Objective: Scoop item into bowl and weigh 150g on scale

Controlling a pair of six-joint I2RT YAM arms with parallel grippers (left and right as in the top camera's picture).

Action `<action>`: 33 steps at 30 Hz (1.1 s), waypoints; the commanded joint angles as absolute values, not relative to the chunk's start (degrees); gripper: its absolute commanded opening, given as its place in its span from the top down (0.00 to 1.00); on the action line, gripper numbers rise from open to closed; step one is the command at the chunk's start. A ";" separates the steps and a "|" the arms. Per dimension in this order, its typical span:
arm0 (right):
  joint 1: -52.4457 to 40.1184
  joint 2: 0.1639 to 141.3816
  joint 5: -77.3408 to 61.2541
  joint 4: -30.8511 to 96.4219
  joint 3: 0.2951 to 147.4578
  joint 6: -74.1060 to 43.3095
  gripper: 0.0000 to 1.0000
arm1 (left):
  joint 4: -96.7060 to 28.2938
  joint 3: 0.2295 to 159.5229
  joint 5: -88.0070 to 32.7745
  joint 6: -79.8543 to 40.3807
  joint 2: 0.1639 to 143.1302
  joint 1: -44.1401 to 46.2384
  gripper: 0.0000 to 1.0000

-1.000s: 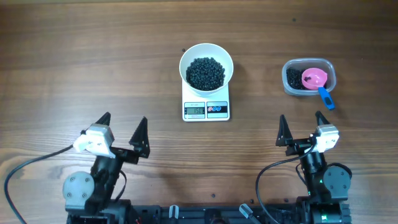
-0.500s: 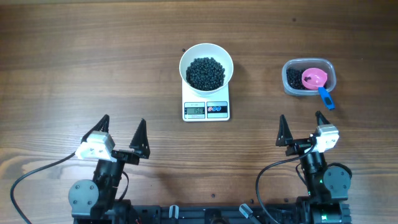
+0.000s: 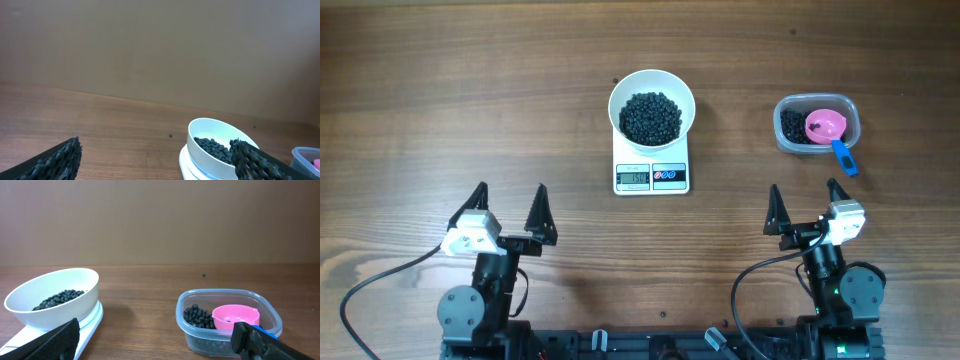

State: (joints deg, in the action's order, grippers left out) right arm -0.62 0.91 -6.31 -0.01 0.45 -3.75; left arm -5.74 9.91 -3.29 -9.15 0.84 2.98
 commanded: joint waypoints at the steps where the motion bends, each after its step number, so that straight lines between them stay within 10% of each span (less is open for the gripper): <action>1: -0.91 0.69 -5.32 -0.23 0.30 -3.14 0.00 | -4.45 8.51 -2.28 -9.43 0.16 1.58 0.00; 33: -0.91 0.69 -5.32 -0.23 0.30 -3.14 0.00 | 9.52 0.32 -1.39 -9.67 0.16 -0.97 0.00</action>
State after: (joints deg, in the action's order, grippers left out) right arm -0.62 0.91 -6.31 -0.01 0.45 -3.75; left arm 8.91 0.82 -2.15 -9.34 0.80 -0.78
